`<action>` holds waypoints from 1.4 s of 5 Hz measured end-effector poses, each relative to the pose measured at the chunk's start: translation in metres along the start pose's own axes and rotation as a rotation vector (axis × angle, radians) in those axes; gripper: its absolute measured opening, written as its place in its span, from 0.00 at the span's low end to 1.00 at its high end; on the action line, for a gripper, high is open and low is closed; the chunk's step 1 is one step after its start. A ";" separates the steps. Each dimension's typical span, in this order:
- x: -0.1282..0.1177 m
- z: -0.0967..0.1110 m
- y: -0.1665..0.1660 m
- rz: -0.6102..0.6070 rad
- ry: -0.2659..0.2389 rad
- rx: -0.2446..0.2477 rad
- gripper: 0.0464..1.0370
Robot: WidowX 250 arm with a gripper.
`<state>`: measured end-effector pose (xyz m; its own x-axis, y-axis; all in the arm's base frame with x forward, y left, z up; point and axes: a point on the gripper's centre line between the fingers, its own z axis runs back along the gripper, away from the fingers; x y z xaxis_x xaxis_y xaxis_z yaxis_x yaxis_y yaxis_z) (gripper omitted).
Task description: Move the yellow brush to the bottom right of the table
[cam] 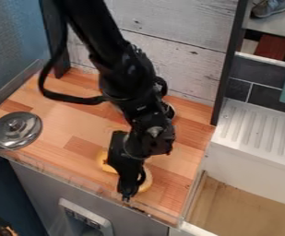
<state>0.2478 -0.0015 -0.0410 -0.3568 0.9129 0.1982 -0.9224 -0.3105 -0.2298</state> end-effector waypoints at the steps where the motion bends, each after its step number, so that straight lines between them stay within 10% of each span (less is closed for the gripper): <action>1: -0.003 -0.002 0.000 -0.011 0.008 0.013 0.75; 2: -0.004 -0.002 0.002 -0.016 -0.011 0.038 0.96; 7: 0.021 0.089 -0.023 0.028 0.120 -0.105 0.96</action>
